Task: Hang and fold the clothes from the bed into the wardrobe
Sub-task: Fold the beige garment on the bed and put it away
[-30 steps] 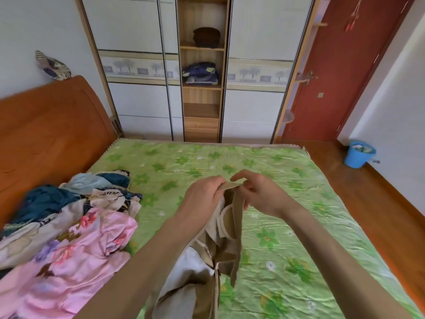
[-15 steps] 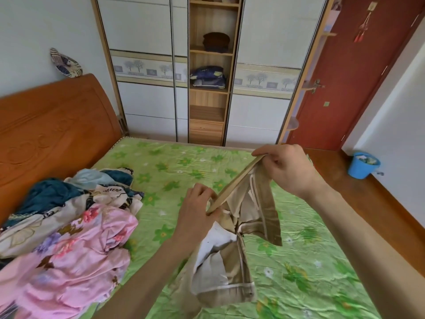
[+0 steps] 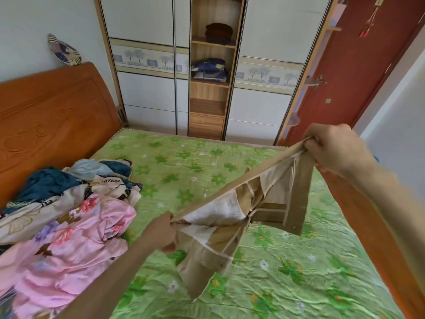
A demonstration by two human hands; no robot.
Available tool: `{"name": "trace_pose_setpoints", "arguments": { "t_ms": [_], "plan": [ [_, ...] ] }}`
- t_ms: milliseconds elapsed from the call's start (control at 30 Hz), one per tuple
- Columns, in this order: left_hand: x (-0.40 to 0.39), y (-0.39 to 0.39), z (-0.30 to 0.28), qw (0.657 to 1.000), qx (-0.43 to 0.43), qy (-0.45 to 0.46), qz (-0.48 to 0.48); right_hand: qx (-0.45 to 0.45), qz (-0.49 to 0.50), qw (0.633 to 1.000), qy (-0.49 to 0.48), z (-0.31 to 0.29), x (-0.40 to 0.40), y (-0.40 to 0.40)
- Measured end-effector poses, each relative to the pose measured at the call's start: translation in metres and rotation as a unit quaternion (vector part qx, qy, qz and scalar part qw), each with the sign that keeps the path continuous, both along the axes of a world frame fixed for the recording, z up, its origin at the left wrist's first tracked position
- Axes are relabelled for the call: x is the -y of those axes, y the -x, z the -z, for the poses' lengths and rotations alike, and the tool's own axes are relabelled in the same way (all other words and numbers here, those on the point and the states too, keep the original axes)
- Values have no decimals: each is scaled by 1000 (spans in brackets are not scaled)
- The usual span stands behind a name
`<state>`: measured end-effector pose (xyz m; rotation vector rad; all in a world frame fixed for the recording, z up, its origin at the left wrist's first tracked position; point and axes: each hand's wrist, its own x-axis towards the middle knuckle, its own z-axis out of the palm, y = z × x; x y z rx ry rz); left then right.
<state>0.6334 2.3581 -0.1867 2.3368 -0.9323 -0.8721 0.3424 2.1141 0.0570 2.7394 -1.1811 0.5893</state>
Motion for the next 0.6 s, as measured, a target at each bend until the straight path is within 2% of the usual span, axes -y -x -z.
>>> {"name": "trace_pose_setpoints", "arguments": {
  "t_ms": [33,67,133,200,267,300,333,367,433,467,533,600],
  "plan": [
    [1,-3,-14,993,-93,39,-53,-5,-6,999,-32,-1,4,2],
    [2,-5,-25,971,-190,90,-116,-11,-13,998,-58,-3,7,5],
    [4,-7,-55,906,-327,185,-194,-17,-16,991,-131,-7,13,12],
    [7,-10,-82,864,-398,236,-197,22,-20,971,-237,-13,18,20],
    [5,-14,-102,826,-466,276,-159,76,-26,939,-336,-20,30,30],
    [4,-19,-107,817,-480,289,-134,80,-41,925,-369,-25,34,37],
    [3,-24,-112,831,-464,292,-98,66,-59,919,-384,-29,38,43],
    [3,-28,-117,867,-408,282,-55,43,-68,921,-382,-32,40,48],
    [6,-32,-124,942,-230,244,5,25,-66,934,-350,-36,41,53],
    [9,-31,-128,957,-168,235,10,20,-61,944,-323,-36,40,52],
    [12,-28,-136,965,-96,243,-25,18,-53,969,-241,-32,41,50],
    [15,-26,-141,970,72,229,-30,37,-41,985,-165,-30,38,48]
  ]
}}
